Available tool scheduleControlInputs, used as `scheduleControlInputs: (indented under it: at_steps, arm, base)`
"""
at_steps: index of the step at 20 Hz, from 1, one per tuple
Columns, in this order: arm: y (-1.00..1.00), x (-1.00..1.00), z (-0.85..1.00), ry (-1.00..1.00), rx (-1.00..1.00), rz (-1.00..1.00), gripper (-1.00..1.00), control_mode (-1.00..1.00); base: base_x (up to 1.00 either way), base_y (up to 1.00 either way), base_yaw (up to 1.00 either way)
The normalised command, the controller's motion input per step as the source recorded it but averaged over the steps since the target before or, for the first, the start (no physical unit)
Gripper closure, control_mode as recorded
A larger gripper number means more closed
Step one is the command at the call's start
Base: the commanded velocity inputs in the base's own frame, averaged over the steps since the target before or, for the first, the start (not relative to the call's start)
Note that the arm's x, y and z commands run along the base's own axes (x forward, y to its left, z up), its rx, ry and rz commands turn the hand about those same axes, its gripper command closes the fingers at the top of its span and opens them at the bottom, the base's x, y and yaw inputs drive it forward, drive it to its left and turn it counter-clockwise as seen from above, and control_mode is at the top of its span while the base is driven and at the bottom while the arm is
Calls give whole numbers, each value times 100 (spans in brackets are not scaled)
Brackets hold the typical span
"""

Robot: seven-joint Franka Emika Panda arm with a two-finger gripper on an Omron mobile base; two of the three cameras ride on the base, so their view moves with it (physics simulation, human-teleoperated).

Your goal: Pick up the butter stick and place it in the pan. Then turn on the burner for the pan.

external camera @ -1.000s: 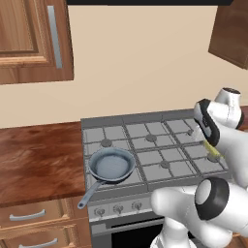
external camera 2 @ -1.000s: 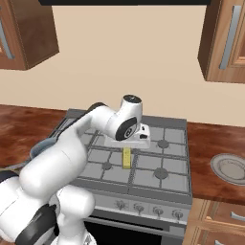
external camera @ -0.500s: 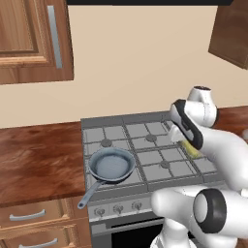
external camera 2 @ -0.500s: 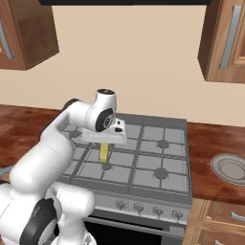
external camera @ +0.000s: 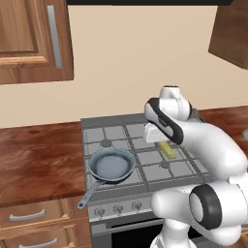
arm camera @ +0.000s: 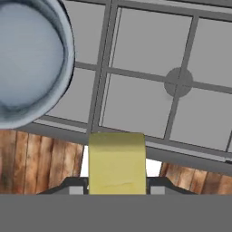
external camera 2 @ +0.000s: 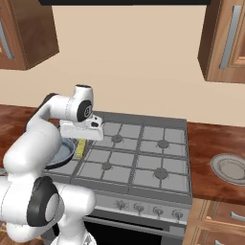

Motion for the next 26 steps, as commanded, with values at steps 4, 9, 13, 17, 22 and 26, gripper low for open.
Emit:
scheduleControlInputs:
  at_steps: [4, 9, 13, 17, 22, 26]
  arm:
    - [74, 0, 0, 15, 0, 0, 100, -100]
    - [72, 3, 0, 13, 0, 0, 100, -100]
    - [58, 6, 0, 11, 0, 0, 100, -100]
    - [34, 11, -8, 2, 0, 0, 100, -100]
    - [41, 12, -18, 0, 0, 0, 100, -100]
    - [46, 20, -19, 0, -1, 0, 100, -100]
  base:
    - [0, 0, 0]
    - [0, 0, 0]
    - [0, 0, 0]
    - [0, 0, 0]
    - [0, 0, 0]
    - [0, 0, 0]
